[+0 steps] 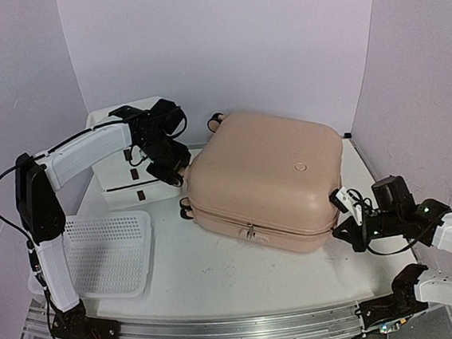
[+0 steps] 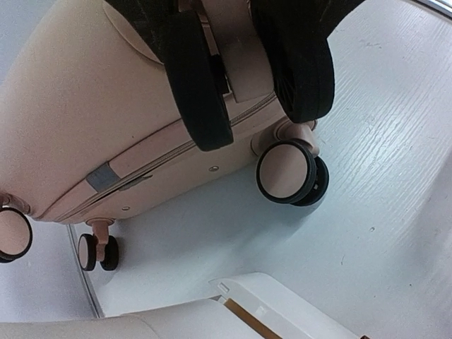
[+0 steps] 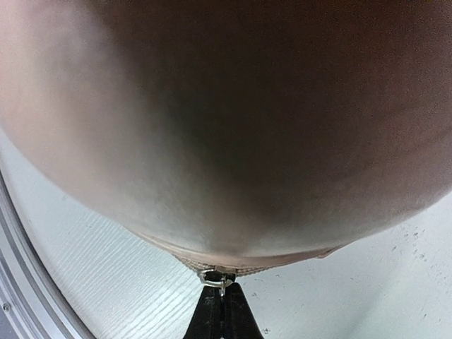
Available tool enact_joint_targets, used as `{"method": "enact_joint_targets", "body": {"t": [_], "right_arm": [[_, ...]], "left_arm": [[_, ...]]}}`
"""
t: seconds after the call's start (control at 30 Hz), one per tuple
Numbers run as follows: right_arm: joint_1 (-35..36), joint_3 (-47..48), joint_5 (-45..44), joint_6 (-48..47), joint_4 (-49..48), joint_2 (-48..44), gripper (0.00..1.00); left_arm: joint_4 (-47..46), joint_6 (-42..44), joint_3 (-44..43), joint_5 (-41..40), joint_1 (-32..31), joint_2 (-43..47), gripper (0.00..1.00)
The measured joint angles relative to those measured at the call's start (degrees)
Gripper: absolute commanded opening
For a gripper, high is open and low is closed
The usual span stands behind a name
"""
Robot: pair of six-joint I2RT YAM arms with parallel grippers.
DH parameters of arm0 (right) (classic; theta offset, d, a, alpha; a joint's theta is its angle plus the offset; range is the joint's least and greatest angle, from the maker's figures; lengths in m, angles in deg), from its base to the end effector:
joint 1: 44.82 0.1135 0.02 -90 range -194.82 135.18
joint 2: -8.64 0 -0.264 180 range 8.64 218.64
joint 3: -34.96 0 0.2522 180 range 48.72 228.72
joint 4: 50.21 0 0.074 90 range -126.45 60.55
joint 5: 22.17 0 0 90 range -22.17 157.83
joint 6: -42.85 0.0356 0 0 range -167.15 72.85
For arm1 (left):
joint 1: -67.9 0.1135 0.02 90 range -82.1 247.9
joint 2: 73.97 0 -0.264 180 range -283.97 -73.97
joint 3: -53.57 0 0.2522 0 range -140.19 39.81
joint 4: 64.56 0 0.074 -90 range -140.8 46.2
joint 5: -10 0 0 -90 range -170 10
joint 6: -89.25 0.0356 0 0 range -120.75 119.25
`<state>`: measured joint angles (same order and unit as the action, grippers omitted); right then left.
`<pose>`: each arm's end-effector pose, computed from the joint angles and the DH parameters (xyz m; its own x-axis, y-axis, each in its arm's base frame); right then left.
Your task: Open, take out, and arrange the luggage
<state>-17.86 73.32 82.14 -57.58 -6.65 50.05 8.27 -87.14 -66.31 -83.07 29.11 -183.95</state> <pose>0.1283 0.0751 0.1959 -0.5301 -0.4664 -0.7081 -0.6981 0.7140 0.0523 0.3196 -0.2544 0.3074 -0.6491 -0.7569 -0.0762 -0.6545 0.6067 -0.4512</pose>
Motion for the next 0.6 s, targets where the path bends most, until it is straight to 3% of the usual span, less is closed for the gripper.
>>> {"method": "enact_joint_targets", "body": {"t": [0.43,0.6], "right_arm": [[0.8,-1.4,-6.7,2.6,1.5,-4.1,0.0],[1.0,-1.4,-10.8,1.4,0.2,-2.8,0.0]], "left_arm": [[-2.1,-1.0,2.1,2.1,-0.3,1.1,0.06],[-2.8,-0.2,2.8,2.2,-0.3,1.4,0.0]]}}
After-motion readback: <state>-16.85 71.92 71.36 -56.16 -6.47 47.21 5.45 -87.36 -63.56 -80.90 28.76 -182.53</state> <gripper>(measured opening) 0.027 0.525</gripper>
